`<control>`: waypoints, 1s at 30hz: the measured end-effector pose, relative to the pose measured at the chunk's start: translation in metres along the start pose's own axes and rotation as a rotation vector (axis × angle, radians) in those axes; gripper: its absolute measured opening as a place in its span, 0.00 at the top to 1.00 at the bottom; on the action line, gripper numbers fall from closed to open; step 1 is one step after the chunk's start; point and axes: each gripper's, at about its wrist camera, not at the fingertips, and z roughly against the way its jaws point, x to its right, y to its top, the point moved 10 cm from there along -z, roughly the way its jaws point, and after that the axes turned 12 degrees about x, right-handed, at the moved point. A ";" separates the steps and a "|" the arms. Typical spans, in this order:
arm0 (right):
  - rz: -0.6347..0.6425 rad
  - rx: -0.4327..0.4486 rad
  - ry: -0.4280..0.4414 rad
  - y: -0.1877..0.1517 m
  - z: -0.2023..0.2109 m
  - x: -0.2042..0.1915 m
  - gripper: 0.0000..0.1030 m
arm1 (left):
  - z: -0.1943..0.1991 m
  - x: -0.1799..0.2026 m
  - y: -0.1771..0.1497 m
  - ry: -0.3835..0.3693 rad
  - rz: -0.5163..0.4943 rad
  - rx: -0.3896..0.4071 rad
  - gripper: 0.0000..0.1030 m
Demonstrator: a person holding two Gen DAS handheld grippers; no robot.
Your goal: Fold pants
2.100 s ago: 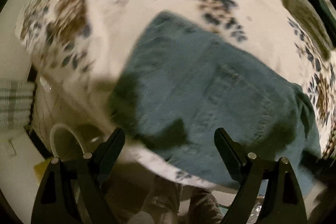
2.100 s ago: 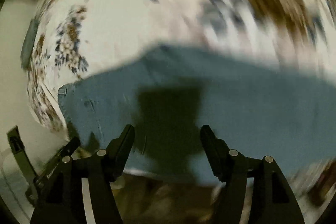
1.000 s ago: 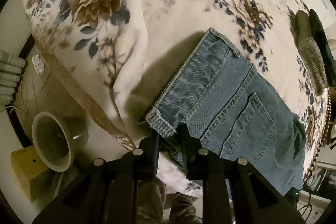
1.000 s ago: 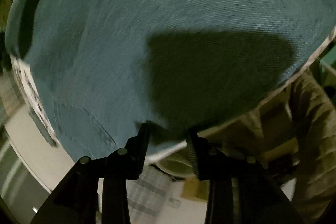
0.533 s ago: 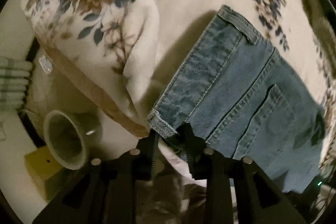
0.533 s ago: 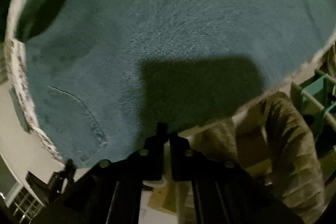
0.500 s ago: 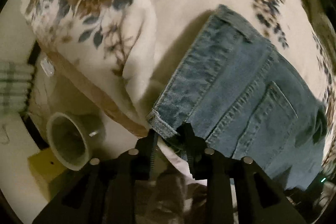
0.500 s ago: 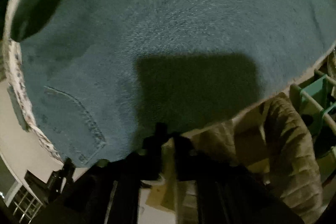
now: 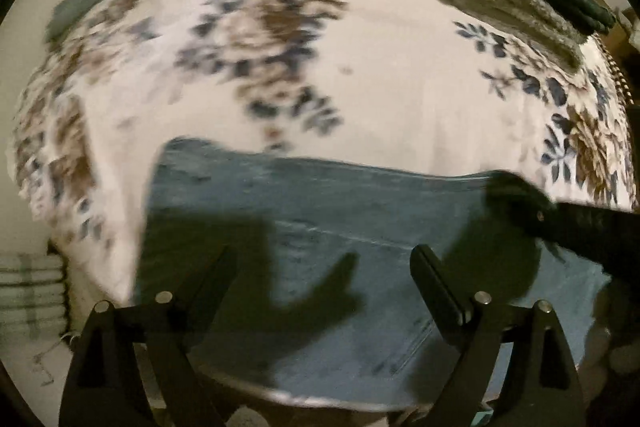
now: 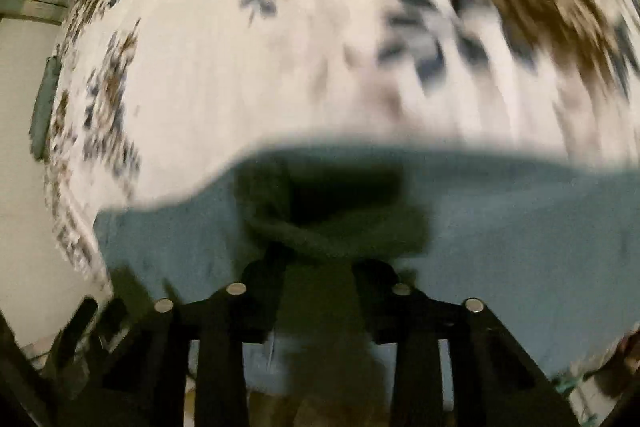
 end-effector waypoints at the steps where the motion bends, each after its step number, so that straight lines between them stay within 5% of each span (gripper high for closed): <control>1: -0.006 0.022 -0.001 0.012 -0.009 0.006 0.75 | -0.012 0.009 0.003 -0.011 -0.005 -0.011 0.14; 5: -0.082 0.047 0.005 0.044 -0.022 0.024 0.79 | -0.030 0.021 0.007 -0.033 -0.002 -0.053 0.14; 9: -0.105 0.078 0.056 0.053 0.007 0.033 0.79 | -0.017 0.021 0.017 -0.032 -0.011 -0.008 0.14; 11: -0.109 0.105 0.099 0.052 0.033 0.037 0.68 | -0.008 0.024 0.016 -0.032 -0.020 0.003 0.14; 13: -0.142 0.120 0.114 0.043 0.054 0.052 0.37 | 0.001 0.037 0.009 -0.078 -0.020 -0.018 0.14; 15: -0.191 0.133 0.112 0.029 0.072 0.075 0.25 | 0.008 0.057 0.003 -0.105 -0.049 -0.041 0.13; 22: -0.523 0.200 0.023 -0.046 0.125 0.239 0.23 | 0.029 0.183 -0.052 -0.220 -0.221 -0.115 0.11; 30: -0.946 0.357 -0.038 -0.132 0.175 0.473 0.23 | 0.014 0.328 -0.138 -0.291 -0.231 -0.288 0.11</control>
